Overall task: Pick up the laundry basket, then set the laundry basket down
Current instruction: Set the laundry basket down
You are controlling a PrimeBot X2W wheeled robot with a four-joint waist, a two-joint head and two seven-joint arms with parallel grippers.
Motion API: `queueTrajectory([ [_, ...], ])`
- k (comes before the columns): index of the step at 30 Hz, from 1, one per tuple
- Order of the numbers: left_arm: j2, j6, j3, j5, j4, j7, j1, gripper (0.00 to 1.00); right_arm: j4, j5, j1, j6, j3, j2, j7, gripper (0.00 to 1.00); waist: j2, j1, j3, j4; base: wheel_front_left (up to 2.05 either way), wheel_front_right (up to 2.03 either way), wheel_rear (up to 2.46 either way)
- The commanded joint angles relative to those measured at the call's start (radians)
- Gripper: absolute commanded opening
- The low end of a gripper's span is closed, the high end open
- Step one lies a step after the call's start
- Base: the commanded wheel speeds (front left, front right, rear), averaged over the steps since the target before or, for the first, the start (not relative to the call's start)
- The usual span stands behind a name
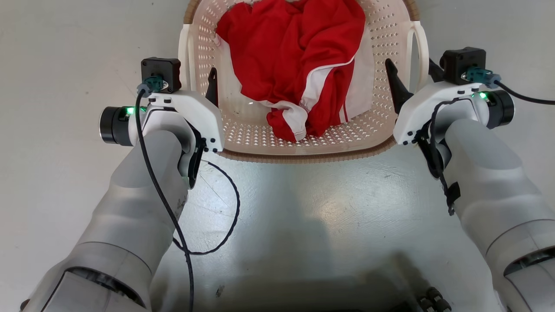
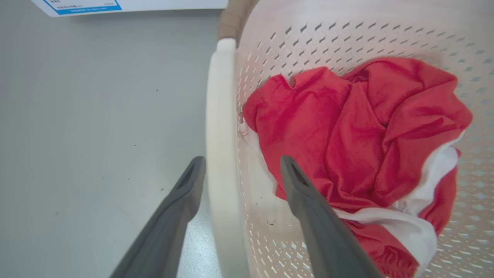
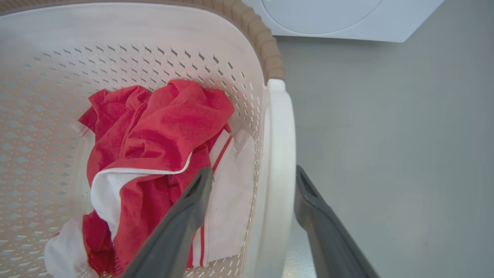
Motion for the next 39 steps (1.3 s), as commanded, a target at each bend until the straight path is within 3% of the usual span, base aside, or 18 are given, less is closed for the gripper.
queueTrajectory([
  [1, 0.02, 0.004, 0.016, -0.015, -0.003, -0.004, 0.014, 1.0, -0.018, -0.013, 0.038, 0.006, 0.0, 0.02, -0.013, 1.0, 0.0, 0.0, -0.002, -0.001, 0.0, 0.0, 0.0],
  [10, 0.018, -0.001, 0.014, -0.007, -0.015, -0.004, 0.033, 1.0, -0.127, -0.082, 0.098, 0.006, -0.097, 0.02, -0.014, 1.0, 0.0, 0.0, -0.035, -0.009, 0.0, 0.0, 0.0],
  [22, 0.028, 0.01, 0.064, 0.033, -0.121, -0.004, 0.105, 1.0, -0.217, -0.125, 0.184, 0.006, -0.138, 0.02, -0.014, 1.0, 0.0, 0.0, -0.151, -0.011, 0.0, 0.0, 0.0],
  [39, 0.026, 0.012, 0.193, 0.112, -0.245, -0.004, 0.346, 1.0, -0.261, -0.204, 0.348, 0.006, -0.199, 0.02, -0.014, 1.0, 0.0, 0.0, -0.471, 0.016, 0.0, 0.0, 0.0],
])
